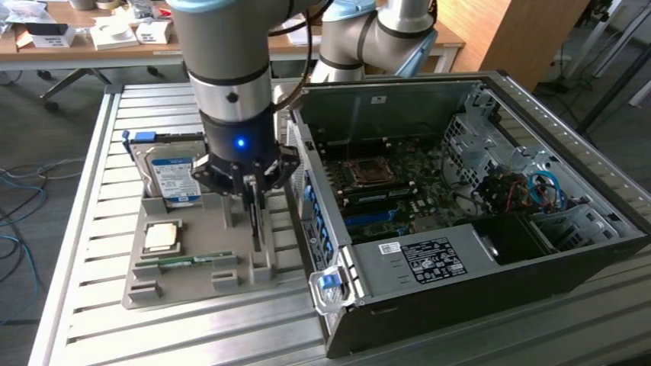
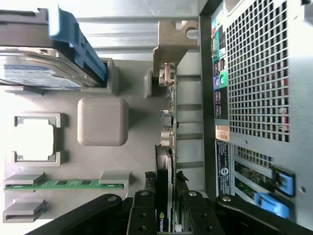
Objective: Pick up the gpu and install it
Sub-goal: 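Pick up the gpu and move the gpu toward the slot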
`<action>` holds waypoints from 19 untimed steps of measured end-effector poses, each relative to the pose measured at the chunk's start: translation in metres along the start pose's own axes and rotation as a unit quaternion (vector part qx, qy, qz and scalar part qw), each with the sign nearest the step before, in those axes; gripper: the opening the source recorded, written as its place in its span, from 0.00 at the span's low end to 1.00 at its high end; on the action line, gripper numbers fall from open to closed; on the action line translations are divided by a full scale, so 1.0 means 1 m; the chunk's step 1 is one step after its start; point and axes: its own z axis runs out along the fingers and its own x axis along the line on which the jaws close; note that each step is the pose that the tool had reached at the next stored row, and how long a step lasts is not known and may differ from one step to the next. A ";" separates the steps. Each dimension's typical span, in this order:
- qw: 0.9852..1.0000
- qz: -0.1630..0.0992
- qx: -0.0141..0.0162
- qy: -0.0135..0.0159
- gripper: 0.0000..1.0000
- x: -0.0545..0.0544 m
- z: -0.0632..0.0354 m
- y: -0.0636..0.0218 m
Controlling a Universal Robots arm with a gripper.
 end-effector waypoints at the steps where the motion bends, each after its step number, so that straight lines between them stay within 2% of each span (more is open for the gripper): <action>1: 1.000 0.000 0.000 0.000 0.26 0.000 -0.0045 0.0002; 19: 1.000 0.000 0.000 0.000 0.26 -0.006 -0.0862 0.0042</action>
